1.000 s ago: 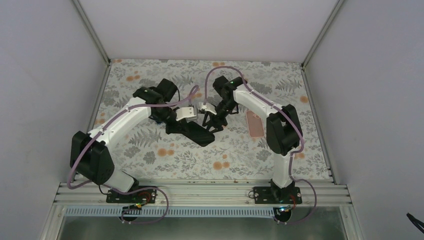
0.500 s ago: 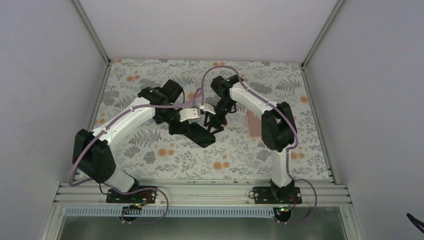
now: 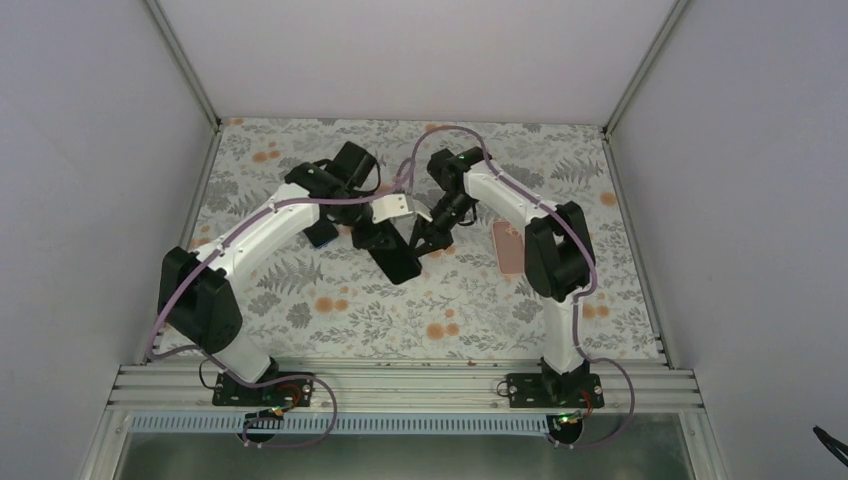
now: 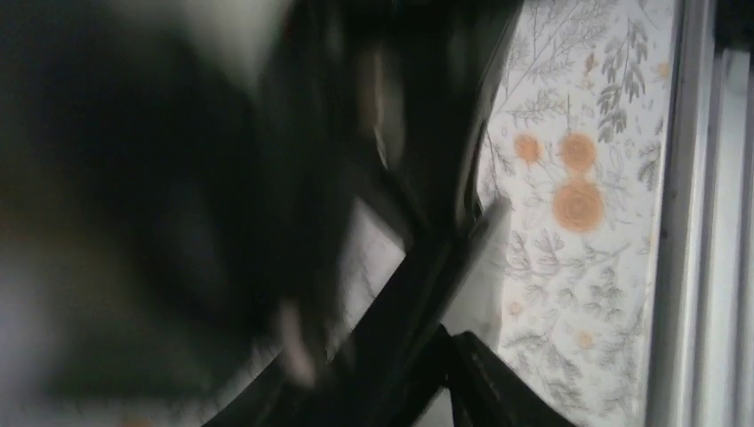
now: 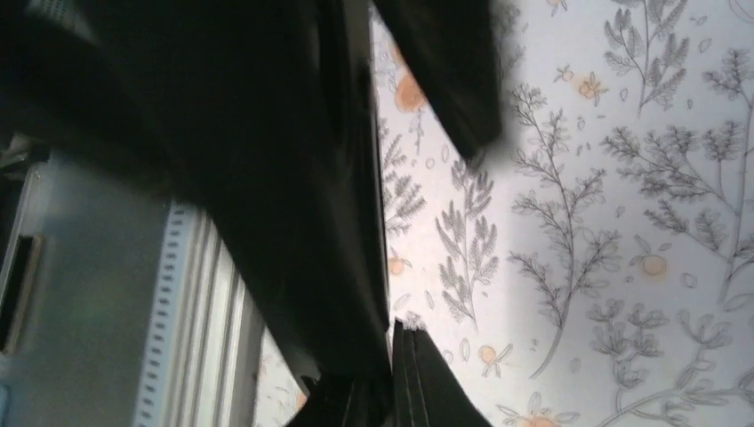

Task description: Take the phone out of the phone case

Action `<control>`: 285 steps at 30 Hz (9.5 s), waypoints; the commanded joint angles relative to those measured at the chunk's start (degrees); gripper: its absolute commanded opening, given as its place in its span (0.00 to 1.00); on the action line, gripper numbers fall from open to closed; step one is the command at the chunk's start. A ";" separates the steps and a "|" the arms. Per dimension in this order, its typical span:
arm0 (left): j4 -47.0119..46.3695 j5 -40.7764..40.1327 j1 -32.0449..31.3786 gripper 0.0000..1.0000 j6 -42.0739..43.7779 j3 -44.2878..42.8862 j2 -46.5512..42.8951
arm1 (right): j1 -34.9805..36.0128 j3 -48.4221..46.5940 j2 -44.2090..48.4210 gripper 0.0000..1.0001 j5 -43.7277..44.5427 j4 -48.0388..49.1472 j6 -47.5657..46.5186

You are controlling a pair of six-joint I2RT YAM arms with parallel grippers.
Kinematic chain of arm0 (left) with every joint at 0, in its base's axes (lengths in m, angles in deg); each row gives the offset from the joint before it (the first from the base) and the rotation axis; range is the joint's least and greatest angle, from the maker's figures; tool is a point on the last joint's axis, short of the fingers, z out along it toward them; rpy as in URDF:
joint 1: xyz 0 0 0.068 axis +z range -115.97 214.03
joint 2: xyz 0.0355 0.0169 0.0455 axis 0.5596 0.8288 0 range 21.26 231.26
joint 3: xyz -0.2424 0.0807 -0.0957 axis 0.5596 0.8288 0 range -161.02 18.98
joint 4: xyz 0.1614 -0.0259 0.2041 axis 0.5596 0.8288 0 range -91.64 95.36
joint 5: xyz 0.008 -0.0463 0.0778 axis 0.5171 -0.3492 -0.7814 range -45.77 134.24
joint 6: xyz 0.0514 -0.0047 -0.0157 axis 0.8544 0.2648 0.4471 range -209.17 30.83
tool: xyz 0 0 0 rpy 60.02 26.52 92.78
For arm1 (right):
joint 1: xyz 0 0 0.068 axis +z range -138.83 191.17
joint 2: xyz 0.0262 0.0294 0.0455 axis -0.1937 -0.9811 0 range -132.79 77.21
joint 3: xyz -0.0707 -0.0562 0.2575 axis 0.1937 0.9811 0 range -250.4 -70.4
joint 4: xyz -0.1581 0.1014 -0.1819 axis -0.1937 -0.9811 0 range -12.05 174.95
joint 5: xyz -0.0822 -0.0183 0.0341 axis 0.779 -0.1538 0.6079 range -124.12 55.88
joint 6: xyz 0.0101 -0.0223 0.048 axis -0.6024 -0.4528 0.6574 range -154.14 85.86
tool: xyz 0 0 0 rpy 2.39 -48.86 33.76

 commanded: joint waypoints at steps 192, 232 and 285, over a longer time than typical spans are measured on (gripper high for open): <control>-76.51 -41.65 1.24 0.36 -23.82 0.86 18.23 | -5.49 1.73 14.65 0.03 3.15 64.10 78.45; -71.17 -30.90 2.89 0.02 -18.50 8.15 5.44 | -16.69 0.43 12.13 0.03 12.39 53.06 64.47; -64.34 -24.01 4.42 0.02 -19.13 3.34 4.45 | -15.95 8.46 15.61 0.44 7.04 51.71 59.74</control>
